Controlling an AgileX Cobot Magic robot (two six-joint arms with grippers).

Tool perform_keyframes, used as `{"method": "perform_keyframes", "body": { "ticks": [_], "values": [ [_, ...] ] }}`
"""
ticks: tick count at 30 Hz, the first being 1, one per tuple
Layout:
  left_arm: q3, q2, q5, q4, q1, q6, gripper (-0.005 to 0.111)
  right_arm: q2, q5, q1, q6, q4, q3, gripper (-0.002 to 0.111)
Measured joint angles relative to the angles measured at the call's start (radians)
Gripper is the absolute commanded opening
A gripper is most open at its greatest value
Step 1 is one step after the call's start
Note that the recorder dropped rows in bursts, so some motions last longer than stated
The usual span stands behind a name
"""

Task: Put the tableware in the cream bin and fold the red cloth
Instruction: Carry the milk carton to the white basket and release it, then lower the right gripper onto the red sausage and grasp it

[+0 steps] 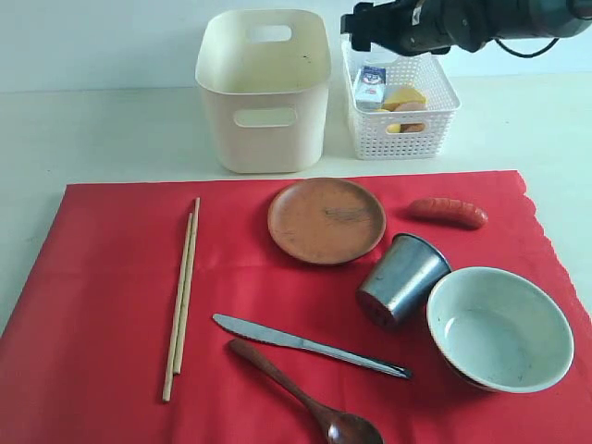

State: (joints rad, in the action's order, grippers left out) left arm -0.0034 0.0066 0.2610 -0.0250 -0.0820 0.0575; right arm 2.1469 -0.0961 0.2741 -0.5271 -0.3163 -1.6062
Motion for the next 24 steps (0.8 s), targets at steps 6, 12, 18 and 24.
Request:
{"method": "perform_keyframes", "body": {
  "ticks": [6, 12, 18, 24],
  "values": [
    [0.000, 0.000, 0.000, 0.000, 0.000, 0.000, 0.003, -0.108, -0.111, 0.000, 0.002, -0.003, 0.000, 0.081],
    [0.000, 0.000, 0.000, 0.000, 0.000, 0.000, 0.003, -0.217, -0.324, 0.000, 0.004, -0.058, 0.000, 0.081],
    [0.000, 0.000, 0.000, 0.000, 0.000, 0.000, 0.003, -0.286, -0.650, 0.000, 0.109, -0.073, 0.000, 0.081],
    [0.000, 0.000, 0.000, 0.000, 0.000, 0.000, 0.003, -0.291, -0.947, 0.000, 0.389, 0.084, 0.000, 0.081]
  ]
}}
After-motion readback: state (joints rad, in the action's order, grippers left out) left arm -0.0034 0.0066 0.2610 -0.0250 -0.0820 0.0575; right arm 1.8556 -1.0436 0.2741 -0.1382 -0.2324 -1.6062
